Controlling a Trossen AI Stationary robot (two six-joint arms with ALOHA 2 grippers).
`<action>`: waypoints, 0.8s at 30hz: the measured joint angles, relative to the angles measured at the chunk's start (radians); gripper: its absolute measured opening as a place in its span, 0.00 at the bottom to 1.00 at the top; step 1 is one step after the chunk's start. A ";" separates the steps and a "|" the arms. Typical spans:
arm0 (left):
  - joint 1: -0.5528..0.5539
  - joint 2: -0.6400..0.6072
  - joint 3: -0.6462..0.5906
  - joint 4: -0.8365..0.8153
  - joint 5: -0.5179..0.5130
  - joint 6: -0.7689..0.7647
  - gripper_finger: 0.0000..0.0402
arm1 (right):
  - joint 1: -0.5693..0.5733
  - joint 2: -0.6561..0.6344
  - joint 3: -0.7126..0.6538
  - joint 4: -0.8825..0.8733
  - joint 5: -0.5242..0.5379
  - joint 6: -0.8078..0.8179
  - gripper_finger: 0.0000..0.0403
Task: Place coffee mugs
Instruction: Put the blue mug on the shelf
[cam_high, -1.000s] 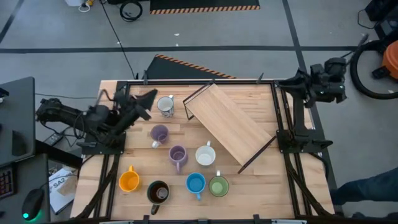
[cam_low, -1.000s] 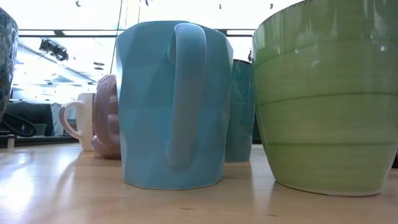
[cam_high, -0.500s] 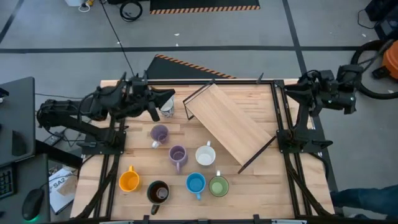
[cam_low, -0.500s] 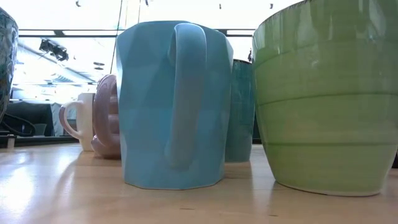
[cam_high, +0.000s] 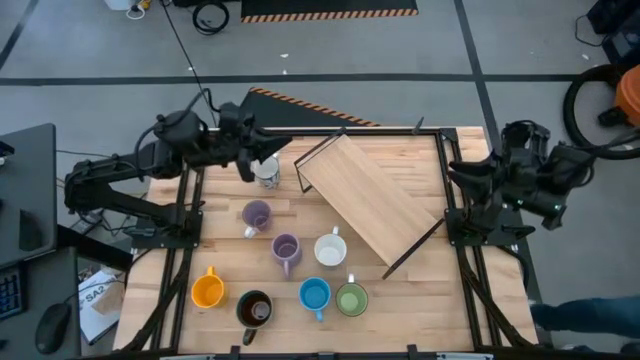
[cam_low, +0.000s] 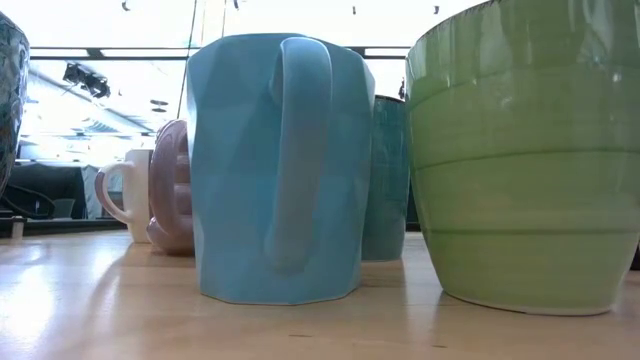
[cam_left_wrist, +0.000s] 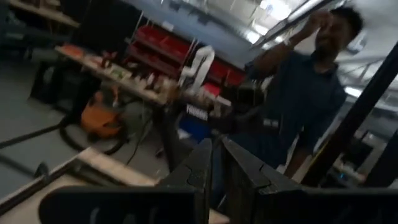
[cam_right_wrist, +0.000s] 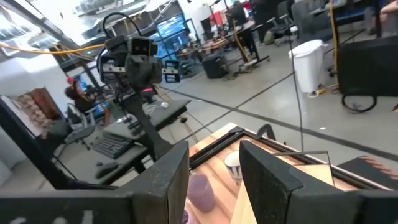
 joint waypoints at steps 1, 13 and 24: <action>0.005 0.000 0.000 0.019 0.000 -0.003 0.10 | -0.007 0.022 0.021 0.002 0.000 -0.014 0.37; 0.029 0.018 0.001 0.114 -0.003 -0.121 0.10 | -0.087 0.345 0.369 -0.108 -0.160 -0.136 0.37; -0.006 0.041 0.000 0.205 -0.005 -0.108 0.10 | -0.287 0.581 0.707 -0.652 -0.607 0.111 0.37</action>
